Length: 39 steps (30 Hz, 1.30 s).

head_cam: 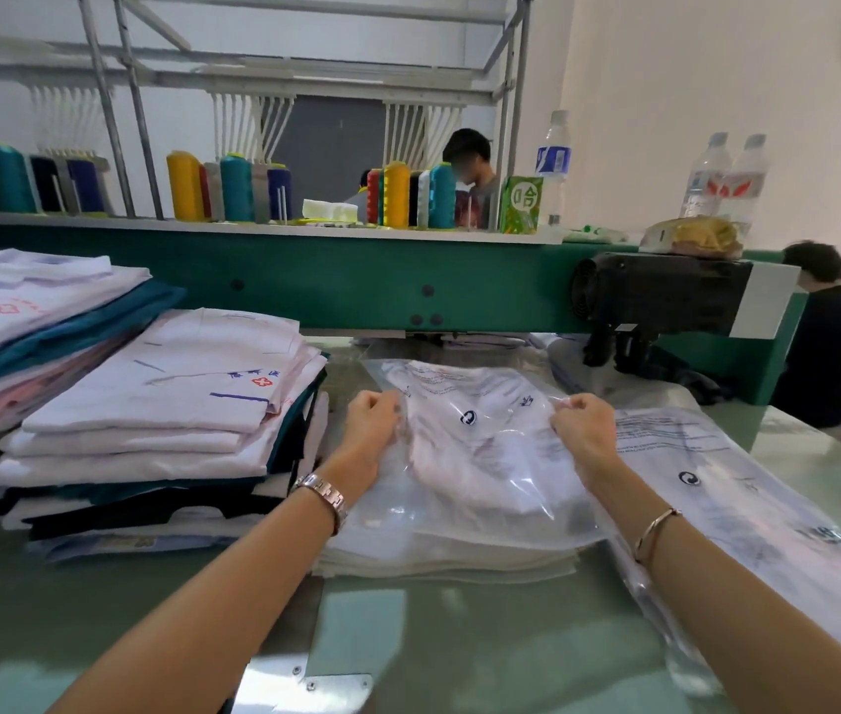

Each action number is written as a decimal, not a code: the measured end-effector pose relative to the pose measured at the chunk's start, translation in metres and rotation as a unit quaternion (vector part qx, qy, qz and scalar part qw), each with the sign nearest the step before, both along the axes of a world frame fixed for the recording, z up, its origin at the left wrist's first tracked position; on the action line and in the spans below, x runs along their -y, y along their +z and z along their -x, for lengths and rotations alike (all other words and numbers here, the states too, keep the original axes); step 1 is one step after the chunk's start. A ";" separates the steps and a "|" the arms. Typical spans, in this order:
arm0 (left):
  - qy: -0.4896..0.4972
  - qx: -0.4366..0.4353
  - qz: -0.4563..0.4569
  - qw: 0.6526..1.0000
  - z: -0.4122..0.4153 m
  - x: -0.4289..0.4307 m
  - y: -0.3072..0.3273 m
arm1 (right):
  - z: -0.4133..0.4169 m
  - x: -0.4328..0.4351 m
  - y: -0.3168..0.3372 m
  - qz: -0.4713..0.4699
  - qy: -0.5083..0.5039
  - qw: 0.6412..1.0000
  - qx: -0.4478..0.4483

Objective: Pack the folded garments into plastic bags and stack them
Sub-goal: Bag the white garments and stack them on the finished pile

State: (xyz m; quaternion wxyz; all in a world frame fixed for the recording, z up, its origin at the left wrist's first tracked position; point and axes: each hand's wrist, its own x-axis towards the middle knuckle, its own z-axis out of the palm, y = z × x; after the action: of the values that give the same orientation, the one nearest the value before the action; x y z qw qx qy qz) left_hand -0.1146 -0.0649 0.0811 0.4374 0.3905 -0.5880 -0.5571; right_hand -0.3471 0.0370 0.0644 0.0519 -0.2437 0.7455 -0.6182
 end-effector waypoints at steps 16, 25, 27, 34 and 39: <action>-0.212 -0.109 -0.092 0.967 0.126 -0.138 -0.025 | 0.144 -0.181 0.011 0.042 -0.109 0.993 0.004; -0.214 -0.004 -0.110 0.971 0.153 -0.165 -0.061 | 0.185 -0.218 -0.033 0.009 -0.123 0.992 0.030; -0.210 0.029 -0.090 0.973 0.153 -0.165 -0.065 | 0.192 -0.219 -0.036 -0.010 -0.129 0.991 0.033; -0.221 0.112 0.007 0.969 0.152 -0.170 -0.070 | 0.200 -0.225 -0.044 -0.083 -0.152 0.985 0.011; -0.227 0.114 0.029 0.967 0.154 -0.175 -0.073 | 0.201 -0.236 -0.047 -0.225 -0.078 0.962 -0.136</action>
State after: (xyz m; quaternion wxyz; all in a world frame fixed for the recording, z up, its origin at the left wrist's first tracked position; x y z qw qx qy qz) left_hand -0.2686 0.1104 0.0085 0.2407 0.2947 -0.7232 -0.5764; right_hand -0.5477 0.2729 0.0179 -0.0447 -0.2486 0.8822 -0.3974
